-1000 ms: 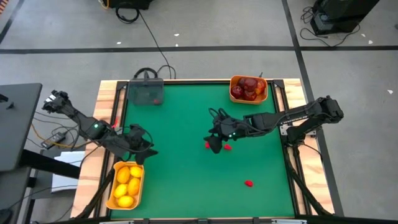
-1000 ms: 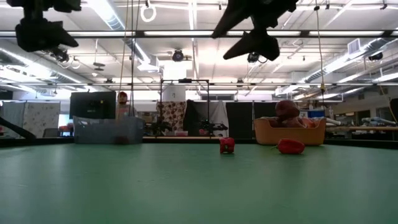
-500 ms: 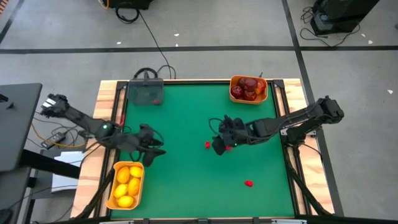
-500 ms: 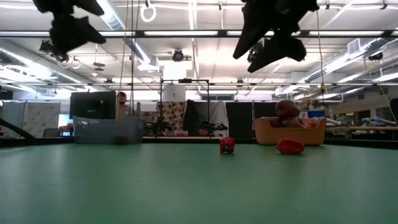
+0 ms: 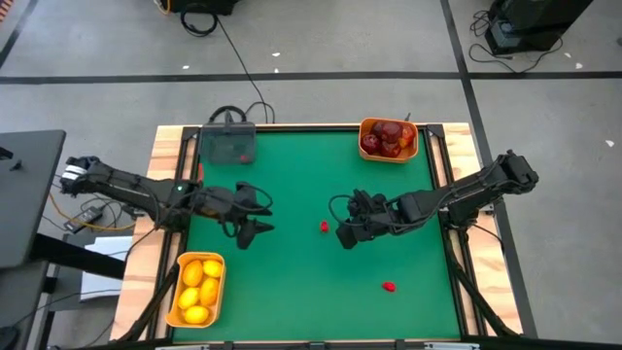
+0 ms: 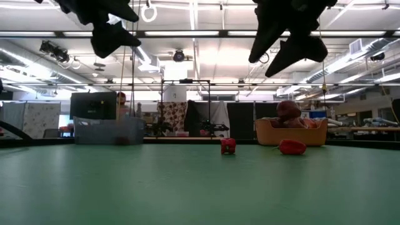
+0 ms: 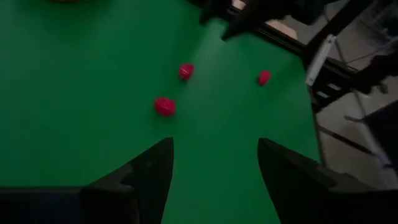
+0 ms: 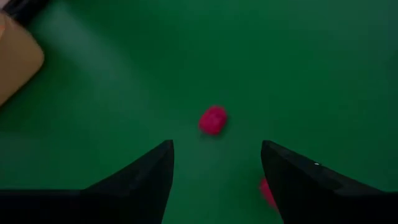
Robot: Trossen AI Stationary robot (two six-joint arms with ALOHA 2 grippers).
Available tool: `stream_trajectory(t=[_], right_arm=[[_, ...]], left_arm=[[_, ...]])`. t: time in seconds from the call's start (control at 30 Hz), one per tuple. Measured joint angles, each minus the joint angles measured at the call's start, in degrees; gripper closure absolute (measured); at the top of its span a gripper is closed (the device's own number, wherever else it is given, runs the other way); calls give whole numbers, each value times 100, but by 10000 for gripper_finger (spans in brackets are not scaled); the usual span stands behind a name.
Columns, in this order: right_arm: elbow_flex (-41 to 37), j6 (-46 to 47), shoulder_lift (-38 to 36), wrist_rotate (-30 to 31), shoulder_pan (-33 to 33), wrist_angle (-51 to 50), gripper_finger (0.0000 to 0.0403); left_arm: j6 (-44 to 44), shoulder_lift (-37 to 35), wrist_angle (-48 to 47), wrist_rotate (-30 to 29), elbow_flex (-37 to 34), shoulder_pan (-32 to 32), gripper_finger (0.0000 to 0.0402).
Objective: Sort produce into baskets
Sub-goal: Put the middle red chili pepper into the black bin
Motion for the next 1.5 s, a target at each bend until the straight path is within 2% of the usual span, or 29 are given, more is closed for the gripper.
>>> stream_trajectory(t=[0.27, 0.43, 0.5, 0.6, 0.67, 0.77, 0.97, 1.03, 1.13, 1.27, 1.37, 1.5], right_arm=[[-636, 752, 0, -544, 240, 542, 152], [-746, 1807, 3, -1011, 289, 709, 152], [-638, 1515, 0, -812, 309, 907, 152], [-614, 808, -1, -222, 281, 786, 152], [-631, 785, 2, 267, 253, 755, 152], [-772, 1112, -1, 729, 250, 785, 152], [-954, 676, 2, 453, 332, 817, 152], [-1013, 453, 2, 328, 349, 858, 152], [-1202, -150, 0, 168, 389, 1147, 152], [-1546, -670, 0, -165, 413, 1799, 152], [-1819, -679, 0, -397, 413, 2012, 152], [-2234, -510, 0, -402, 413, 2406, 152]], left_arm=[[710, 132, -113, -167, 0, 131, 164], [-315, 117, 90, -595, -5, 138, 164], [-190, 98, 188, -579, -5, 119, 164], [490, 125, 101, -591, -2, 73, 164], [685, 242, 37, -846, -2, 70, 164], [335, 433, -145, -1261, -5, 57, 163], [123, 921, 157, -1051, -5, -46, 163], [90, 1038, 165, -819, -5, -86, 163], [-209, 1166, 148, -420, -5, -145, 163], [-555, 1213, 67, -329, -5, -243, 163], [-848, 1213, -168, -339, -5, -251, 163], [-1090, 1213, -740, -418, -5, -256, 163]])
